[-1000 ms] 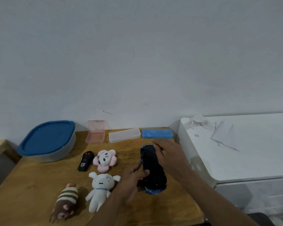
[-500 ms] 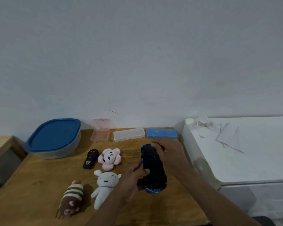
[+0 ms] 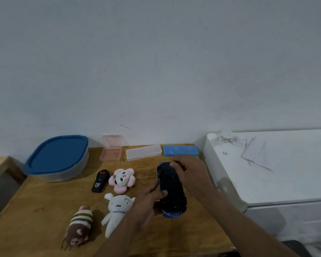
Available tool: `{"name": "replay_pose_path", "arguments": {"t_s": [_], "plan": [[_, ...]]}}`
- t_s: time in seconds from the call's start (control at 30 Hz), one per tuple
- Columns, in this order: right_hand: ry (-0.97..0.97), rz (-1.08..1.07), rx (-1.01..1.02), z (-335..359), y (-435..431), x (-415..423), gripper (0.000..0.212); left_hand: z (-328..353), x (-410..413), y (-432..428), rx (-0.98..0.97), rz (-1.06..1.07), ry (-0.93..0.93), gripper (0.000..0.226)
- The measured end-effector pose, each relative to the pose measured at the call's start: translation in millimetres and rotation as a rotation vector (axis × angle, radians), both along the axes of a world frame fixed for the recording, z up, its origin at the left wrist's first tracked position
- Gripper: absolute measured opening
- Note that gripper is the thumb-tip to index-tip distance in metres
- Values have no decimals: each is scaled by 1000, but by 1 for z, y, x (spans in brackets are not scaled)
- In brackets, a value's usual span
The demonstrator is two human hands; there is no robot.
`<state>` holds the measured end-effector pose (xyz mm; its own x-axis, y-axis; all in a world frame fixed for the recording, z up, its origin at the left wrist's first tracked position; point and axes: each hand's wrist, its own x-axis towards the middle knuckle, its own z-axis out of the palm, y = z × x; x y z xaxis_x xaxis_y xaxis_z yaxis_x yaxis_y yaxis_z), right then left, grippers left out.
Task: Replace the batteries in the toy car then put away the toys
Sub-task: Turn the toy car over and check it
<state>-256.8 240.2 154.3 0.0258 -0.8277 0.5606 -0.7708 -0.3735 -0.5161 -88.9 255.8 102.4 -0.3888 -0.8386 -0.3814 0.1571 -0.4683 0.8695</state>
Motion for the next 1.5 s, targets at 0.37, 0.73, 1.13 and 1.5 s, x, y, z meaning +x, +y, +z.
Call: {"name": "replay_pose_path", "arguments": {"t_s": [0.37, 0.73, 1.13, 1.5], "plan": [[70, -13, 45, 3, 1, -1, 32, 4, -4, 4, -23, -52, -8, 43], [-178, -184, 74, -2, 2, -9, 34, 7, -6, 3, -28, -48, -16, 40], [-377, -343, 355, -22, 30, -61, 22, -24, -36, 21, 111, -40, -54, 29], [-415, -298, 531, -39, 39, -76, 9, -28, -61, 41, 396, -18, 362, 47]]}}
